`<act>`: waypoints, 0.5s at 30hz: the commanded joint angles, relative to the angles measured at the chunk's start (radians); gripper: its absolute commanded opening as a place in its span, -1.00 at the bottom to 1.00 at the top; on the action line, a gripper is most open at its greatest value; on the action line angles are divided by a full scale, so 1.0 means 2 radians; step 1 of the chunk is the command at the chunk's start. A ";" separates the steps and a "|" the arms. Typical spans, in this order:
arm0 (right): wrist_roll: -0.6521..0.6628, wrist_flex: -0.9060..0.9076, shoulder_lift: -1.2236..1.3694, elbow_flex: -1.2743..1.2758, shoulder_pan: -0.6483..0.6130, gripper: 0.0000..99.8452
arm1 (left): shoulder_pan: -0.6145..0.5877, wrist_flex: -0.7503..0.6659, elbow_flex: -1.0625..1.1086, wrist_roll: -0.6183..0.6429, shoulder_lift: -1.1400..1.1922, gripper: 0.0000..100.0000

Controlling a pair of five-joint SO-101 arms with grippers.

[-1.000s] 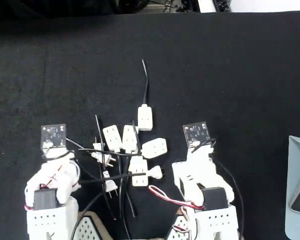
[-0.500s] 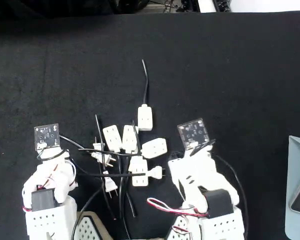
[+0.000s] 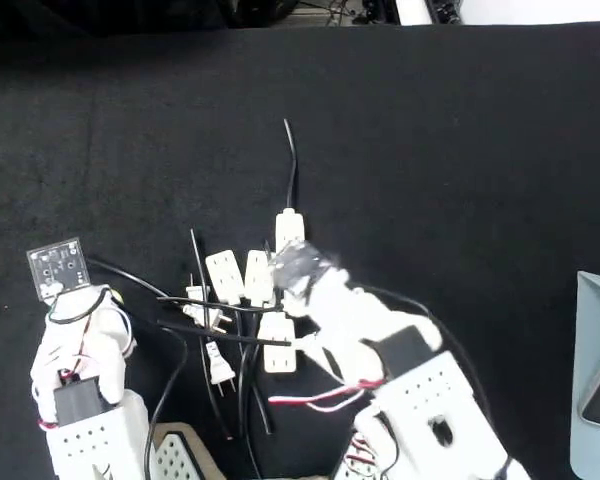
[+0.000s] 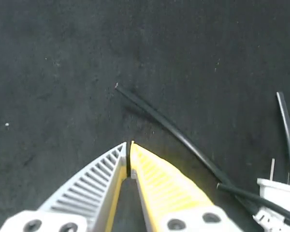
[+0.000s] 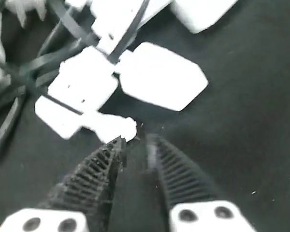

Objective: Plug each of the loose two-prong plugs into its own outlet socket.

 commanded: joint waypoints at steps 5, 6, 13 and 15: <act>0.068 -0.007 0.043 -0.020 -0.012 -0.64 | -0.003 -0.016 0.009 0.001 -0.003 -0.94; 0.066 -0.015 0.043 -0.015 -0.018 -0.64 | -0.003 -0.016 0.008 0.001 -0.003 -0.94; 0.064 -0.069 0.045 0.027 -0.068 -0.64 | -0.003 -0.016 0.007 0.001 -0.003 -0.94; 0.064 -0.074 0.045 0.030 -0.076 -0.64 | -0.003 -0.016 0.007 0.001 -0.003 -0.94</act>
